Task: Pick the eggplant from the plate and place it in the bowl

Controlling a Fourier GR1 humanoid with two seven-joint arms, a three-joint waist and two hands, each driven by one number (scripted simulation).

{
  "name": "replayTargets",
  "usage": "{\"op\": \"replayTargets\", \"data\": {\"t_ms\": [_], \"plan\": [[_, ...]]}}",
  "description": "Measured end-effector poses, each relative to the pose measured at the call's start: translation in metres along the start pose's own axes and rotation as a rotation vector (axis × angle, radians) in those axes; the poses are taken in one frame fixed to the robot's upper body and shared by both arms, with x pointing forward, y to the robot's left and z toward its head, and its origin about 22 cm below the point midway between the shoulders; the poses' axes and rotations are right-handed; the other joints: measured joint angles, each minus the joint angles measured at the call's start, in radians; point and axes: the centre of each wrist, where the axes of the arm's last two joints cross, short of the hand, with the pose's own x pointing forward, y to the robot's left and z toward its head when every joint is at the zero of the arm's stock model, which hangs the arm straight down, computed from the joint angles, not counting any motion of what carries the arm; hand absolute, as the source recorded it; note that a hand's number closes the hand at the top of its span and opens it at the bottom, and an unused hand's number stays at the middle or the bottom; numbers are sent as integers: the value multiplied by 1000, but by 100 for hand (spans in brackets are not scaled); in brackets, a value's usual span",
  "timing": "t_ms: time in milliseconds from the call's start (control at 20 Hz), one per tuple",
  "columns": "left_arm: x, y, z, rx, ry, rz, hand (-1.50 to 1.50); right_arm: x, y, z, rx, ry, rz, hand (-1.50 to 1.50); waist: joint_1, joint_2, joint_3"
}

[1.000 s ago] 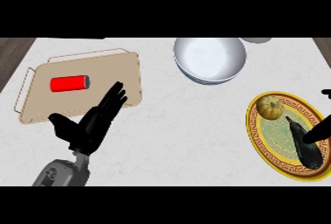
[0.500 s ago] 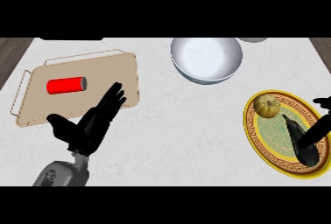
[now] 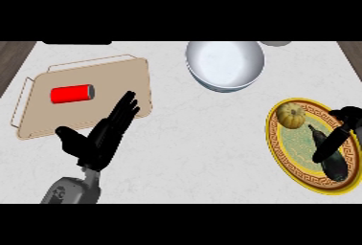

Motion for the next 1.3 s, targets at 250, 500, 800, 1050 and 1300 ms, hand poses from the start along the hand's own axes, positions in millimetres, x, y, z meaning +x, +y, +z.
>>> {"op": "replayTargets", "data": {"t_ms": [250,500,800,1050,1300], "plan": [[2,6,4,6,4,2,0,-10,8,-10,-7,26,11,-150,-3,-1,0],[1,9,5,6,-1,0,0,-9,13,-19,-19,44,9,-150,-3,0,0],[2,7,5,4,-7,-2,0,-10,27,-24,-25,54,4,-150,-5,-1,0],[7,-2,4,3,1,0,0,-14,36,-31,-31,62,0,-150,-5,-3,-2],[3,7,2,8,-1,-2,0,-16,36,-37,-64,46,-13,150,-5,-6,-10]]}}
